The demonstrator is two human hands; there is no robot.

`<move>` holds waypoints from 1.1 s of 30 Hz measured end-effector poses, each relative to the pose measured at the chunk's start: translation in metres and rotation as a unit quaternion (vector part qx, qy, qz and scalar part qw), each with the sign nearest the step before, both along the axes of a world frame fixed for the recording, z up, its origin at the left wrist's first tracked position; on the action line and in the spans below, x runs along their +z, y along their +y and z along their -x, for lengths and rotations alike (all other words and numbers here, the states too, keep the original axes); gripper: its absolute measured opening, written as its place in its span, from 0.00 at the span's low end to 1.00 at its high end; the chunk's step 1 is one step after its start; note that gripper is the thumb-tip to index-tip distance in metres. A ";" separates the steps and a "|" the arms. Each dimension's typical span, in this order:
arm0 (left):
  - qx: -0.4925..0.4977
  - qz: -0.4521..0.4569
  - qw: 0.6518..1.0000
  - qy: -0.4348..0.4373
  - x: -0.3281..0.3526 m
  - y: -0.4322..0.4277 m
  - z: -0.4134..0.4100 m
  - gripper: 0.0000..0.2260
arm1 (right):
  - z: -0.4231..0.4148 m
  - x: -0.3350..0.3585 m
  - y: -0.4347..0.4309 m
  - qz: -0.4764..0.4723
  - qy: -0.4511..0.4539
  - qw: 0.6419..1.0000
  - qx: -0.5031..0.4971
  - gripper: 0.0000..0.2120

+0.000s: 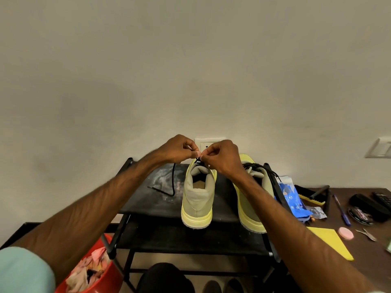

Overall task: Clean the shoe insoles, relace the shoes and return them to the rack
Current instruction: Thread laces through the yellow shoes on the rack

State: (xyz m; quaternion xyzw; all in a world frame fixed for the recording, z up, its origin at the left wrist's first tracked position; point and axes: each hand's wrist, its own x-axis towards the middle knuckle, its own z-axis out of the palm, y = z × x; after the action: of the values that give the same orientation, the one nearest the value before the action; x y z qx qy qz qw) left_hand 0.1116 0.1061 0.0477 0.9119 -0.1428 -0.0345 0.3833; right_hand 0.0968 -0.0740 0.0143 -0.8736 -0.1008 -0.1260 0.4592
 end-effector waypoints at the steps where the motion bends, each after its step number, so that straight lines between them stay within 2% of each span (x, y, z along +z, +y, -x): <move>1: 0.010 0.013 1.000 0.025 0.000 -0.002 0.001 0.04 | 0.001 0.000 -0.001 -0.001 -0.005 1.000 0.007 0.02; 3: 0.038 0.044 0.996 0.073 -0.001 -0.006 0.004 0.05 | 0.003 -0.001 -0.003 -0.009 -0.013 1.000 0.012 0.05; 5: 0.047 0.059 0.994 0.080 -0.002 -0.008 0.004 0.06 | 0.004 -0.003 -0.002 -0.010 -0.025 1.000 0.003 0.06; 9: 0.001 0.015 1.000 0.009 0.000 -0.001 0.001 0.07 | 0.003 -0.009 0.000 -0.012 -0.028 0.999 -0.013 0.05; 15: -0.034 -0.026 0.998 -0.054 0.000 0.007 0.002 0.08 | 0.001 -0.006 0.001 -0.066 0.033 0.997 -0.025 0.06; 20: -0.044 -0.080 0.986 -0.140 -0.004 0.005 0.004 0.06 | -0.001 -0.002 0.002 -0.213 0.087 0.972 -0.048 0.04; 24: -0.012 -0.105 0.982 -0.158 -0.011 0.005 0.002 0.06 | -0.001 -0.003 0.002 -0.141 0.065 0.988 -0.013 0.04; 28: 0.042 -0.054 0.991 -0.116 -0.003 -0.002 0.008 0.08 | -0.002 -0.002 -0.001 -0.056 0.038 0.998 0.016 0.05; 33: 0.076 0.037 0.996 0.034 0.012 -0.008 0.014 0.03 | -0.005 0.000 -0.008 -0.046 0.031 0.998 0.023 0.03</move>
State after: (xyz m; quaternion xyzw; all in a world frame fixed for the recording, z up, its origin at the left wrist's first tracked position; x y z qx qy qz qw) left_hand 0.0976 0.0982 0.0595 0.9035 -0.0613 -0.0313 0.4230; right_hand 0.1017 -0.0820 0.0143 -0.8522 -0.1008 -0.0930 0.5049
